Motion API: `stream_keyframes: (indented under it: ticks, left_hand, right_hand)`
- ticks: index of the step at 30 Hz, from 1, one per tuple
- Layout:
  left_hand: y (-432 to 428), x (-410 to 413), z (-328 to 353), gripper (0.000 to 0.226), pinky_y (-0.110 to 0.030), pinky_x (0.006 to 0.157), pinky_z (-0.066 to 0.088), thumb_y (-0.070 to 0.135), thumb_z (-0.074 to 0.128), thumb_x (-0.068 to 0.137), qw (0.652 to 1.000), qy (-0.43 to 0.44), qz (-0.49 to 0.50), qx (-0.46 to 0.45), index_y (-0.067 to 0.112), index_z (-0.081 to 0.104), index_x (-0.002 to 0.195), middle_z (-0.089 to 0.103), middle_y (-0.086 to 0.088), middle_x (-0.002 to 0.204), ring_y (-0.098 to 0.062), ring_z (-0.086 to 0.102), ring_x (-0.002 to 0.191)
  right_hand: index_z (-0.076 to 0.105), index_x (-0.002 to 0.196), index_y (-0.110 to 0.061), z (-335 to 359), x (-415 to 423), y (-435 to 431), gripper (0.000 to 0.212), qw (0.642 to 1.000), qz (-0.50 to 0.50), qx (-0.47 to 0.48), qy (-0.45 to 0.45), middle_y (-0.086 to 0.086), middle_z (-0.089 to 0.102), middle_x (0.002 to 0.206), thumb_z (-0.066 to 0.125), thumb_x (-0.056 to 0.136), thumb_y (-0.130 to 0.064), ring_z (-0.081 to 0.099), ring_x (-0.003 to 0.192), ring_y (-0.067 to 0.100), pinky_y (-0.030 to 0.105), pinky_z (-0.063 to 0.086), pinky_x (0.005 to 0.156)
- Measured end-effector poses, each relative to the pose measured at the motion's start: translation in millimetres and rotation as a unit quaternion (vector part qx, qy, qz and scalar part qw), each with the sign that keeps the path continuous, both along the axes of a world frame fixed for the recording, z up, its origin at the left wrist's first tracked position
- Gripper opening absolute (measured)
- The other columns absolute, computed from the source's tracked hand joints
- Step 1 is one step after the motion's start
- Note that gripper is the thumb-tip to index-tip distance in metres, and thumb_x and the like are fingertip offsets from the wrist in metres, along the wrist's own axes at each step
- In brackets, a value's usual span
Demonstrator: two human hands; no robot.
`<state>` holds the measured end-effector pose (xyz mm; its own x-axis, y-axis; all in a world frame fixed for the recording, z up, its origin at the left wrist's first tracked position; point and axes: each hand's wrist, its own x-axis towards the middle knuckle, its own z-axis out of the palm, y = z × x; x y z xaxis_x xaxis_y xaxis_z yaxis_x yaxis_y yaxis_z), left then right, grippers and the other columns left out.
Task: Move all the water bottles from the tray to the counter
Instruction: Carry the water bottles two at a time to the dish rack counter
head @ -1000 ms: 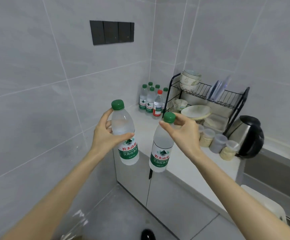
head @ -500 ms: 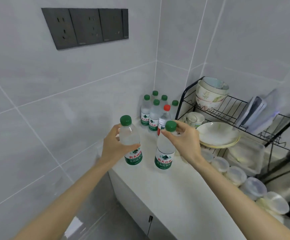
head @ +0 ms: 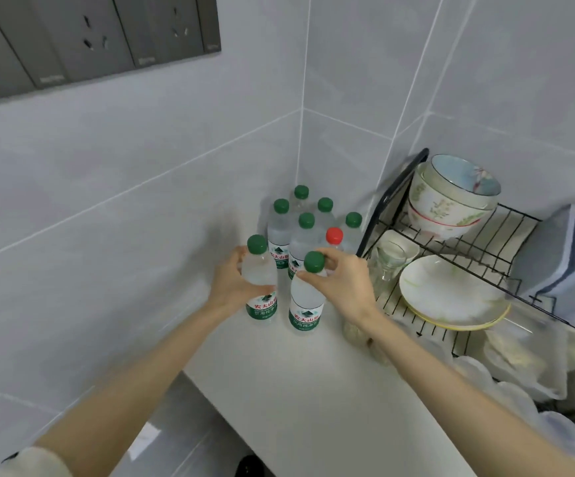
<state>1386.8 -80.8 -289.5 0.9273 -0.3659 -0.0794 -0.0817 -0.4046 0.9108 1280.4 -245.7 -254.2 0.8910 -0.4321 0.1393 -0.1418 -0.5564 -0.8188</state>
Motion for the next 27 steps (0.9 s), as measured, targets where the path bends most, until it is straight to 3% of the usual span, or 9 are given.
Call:
stream_keyframes:
  ticks: [3, 6, 10, 14, 18, 21, 24, 27]
  left_hand:
    - [-10.4, 33.4, -10.5, 0.071, -0.016, 0.069, 0.043, 0.007, 0.09, 0.053, 0.999, 0.007, -0.037, 0.007, 0.021, 0.052, 0.111, 0.06, 0.005, 0.105, -0.016, 0.058, 0.097]
    - [-17.9, 59.1, -19.7, 0.071, -0.018, 0.073, 0.045, 0.01, 0.089, 0.049, 0.996, 0.017, -0.081, 0.014, 0.024, 0.051, 0.107, 0.062, 0.008, 0.103, -0.016, 0.06, 0.098]
    - [-24.9, 80.7, -30.7, 0.069, -0.017, 0.073, 0.047, 0.007, 0.087, 0.048, 0.994, 0.007, -0.11, 0.025, 0.02, 0.056, 0.108, 0.064, 0.005, 0.102, -0.017, 0.062, 0.096]
    - [-27.5, 93.9, -36.7, 0.07, -0.038, 0.083, 0.055, 0.026, 0.083, 0.038, 0.994, 0.005, -0.106, 0.01, 0.034, 0.055, 0.102, 0.066, 0.007, 0.102, -0.019, 0.064, 0.098]
    - [-29.5, 98.2, -36.9, 0.073, -0.043, 0.088, 0.053, 0.028, 0.081, 0.039, 0.994, -0.007, -0.107, 0.006, 0.032, 0.053, 0.106, 0.065, 0.006, 0.105, -0.02, 0.063, 0.101]
    - [-30.8, 99.4, -32.3, 0.072, -0.039, 0.092, 0.051, 0.022, 0.079, 0.047, 0.992, -0.018, -0.123, 0.003, 0.029, 0.051, 0.113, 0.063, 0.006, 0.112, -0.017, 0.061, 0.106]
    - [-27.7, 99.9, -27.9, 0.067, -0.029, 0.093, 0.047, 0.019, 0.08, 0.053, 0.992, -0.038, -0.123, -0.018, 0.035, 0.051, 0.111, 0.061, 0.01, 0.115, -0.012, 0.058, 0.11]
    - [-22.5, 99.9, -27.0, 0.057, -0.011, 0.087, 0.044, 0.009, 0.082, 0.068, 0.992, -0.06, -0.106, -0.028, 0.019, 0.057, 0.118, 0.063, 0.008, 0.113, -0.013, 0.059, 0.109]
  right_hand:
    - [0.07, 0.095, -0.018, -3.4, 23.7, -3.6, 0.026, 1.0, -0.005, 0.018, 0.014, -0.007, 0.073, 0.087, 0.081, 0.072, -0.024, 0.068, 0.09, 0.007, 0.021, 0.053, 0.087]
    - [0.07, 0.091, -0.016, -6.4, 43.1, -1.5, 0.022, 0.999, -0.009, 0.023, 0.022, -0.01, 0.07, 0.081, 0.081, 0.073, -0.017, 0.066, 0.083, 0.002, 0.005, 0.046, 0.075]
    - [0.07, 0.094, -0.013, -15.0, 63.5, 0.3, 0.024, 0.999, -0.015, 0.028, 0.02, -0.013, 0.067, 0.08, 0.081, 0.073, -0.014, 0.062, 0.077, -0.008, 0.002, 0.043, 0.072]
    - [0.068, 0.097, -0.013, -24.4, 77.7, -2.6, 0.028, 0.998, -0.028, 0.041, 0.025, -0.012, 0.069, 0.084, 0.082, 0.072, -0.016, 0.065, 0.085, -0.001, 0.01, 0.049, 0.083]
    - [0.069, 0.101, -0.013, -32.4, 84.6, -2.4, 0.033, 0.999, -0.03, 0.023, 0.027, -0.006, 0.072, 0.093, 0.082, 0.071, -0.018, 0.066, 0.092, 0.004, 0.016, 0.05, 0.089]
    - [0.065, 0.106, -0.012, -28.5, 87.1, -6.4, 0.036, 0.998, -0.001, -0.029, 0.05, -0.002, 0.072, 0.099, 0.081, 0.074, -0.022, 0.063, 0.096, 0.006, 0.016, 0.05, 0.088]
    - [0.059, 0.117, -0.014, -16.3, 89.1, -12.6, 0.044, 0.988, 0.062, -0.114, 0.087, 0.002, 0.069, 0.111, 0.078, 0.077, -0.019, 0.064, 0.099, 0.019, 0.034, 0.053, 0.087]
    - [0.061, 0.118, -0.016, -2.1, 92.1, -15.8, 0.042, 0.973, 0.103, -0.166, 0.119, 0.005, 0.068, 0.112, 0.074, 0.079, -0.012, 0.065, 0.093, 0.025, 0.04, 0.053, 0.083]
